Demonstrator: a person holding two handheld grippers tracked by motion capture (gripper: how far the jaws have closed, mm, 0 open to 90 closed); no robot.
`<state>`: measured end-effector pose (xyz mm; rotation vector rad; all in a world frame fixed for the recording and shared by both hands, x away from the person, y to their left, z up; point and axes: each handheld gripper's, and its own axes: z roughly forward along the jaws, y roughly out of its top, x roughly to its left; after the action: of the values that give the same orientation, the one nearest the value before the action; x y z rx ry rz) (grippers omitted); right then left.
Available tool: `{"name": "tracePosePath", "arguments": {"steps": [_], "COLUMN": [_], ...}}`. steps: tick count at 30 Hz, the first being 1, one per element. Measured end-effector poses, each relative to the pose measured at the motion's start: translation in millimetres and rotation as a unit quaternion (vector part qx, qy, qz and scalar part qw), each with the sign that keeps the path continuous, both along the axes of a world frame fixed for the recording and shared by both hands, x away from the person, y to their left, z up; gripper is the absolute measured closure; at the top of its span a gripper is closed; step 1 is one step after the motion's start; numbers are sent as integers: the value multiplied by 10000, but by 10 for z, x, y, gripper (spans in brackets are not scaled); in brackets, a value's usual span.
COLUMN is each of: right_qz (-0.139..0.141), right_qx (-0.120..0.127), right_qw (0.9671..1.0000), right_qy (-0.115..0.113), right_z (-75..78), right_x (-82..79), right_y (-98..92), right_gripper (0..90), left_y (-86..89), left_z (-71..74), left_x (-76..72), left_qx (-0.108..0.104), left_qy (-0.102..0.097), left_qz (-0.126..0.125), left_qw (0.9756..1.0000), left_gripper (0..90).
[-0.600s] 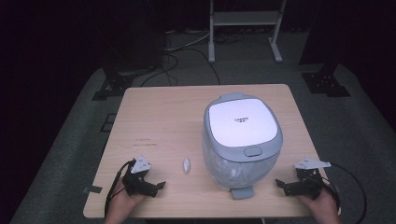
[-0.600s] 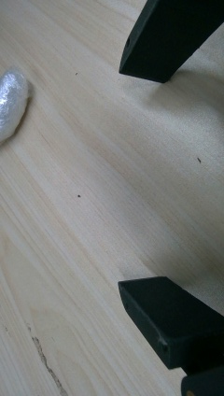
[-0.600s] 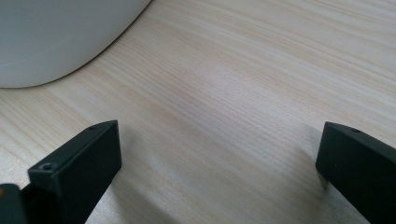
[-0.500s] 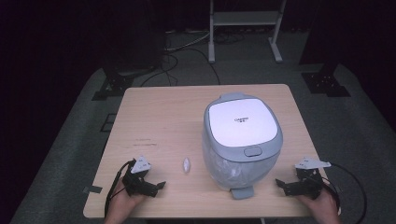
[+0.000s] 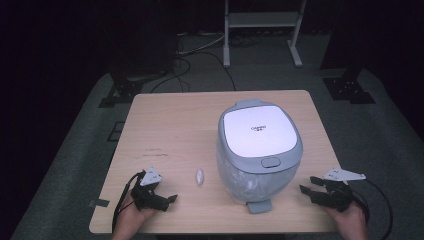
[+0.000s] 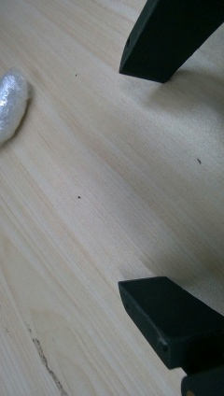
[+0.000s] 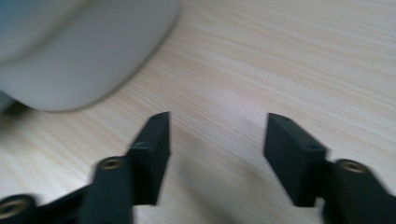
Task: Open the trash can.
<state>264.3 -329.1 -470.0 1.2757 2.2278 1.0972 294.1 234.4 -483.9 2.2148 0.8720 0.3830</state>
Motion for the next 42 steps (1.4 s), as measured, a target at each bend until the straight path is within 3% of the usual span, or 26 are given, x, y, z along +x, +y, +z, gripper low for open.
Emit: {"name": "tracePosePath", "arguments": {"steps": [4,11,16,24,36,42], "right_qz": [119,236,265,527,836,867], "right_qx": [144,297,410,493,952,1033], "right_qw": [9998,9992,9988,9971,9909,9893], "right_qy": [-86,-104,-94,-259,-452,-552], "right_z": [112,189,270,476,781,943], "right_x": [-59,-66,-56,-68,-34,-25], "right_y": [-13,-42,-62,-33,51,106], "right_gripper": [714,898,900,900,900,900], "left_y": [0,0,0,1,2,2], "left_z": [0,0,0,0,1,1], "left_x": [0,0,0,4,4,3], "left_qx": [1,1,2,4,13,14], "left_qy": [1,1,2,-3,3,4], "left_qz": [-1,-1,-1,-16,-19,-19], "left_qw": [10000,10000,10000,10000,10000,10000], "left_gripper": [0,0,0,0,0,0]}}
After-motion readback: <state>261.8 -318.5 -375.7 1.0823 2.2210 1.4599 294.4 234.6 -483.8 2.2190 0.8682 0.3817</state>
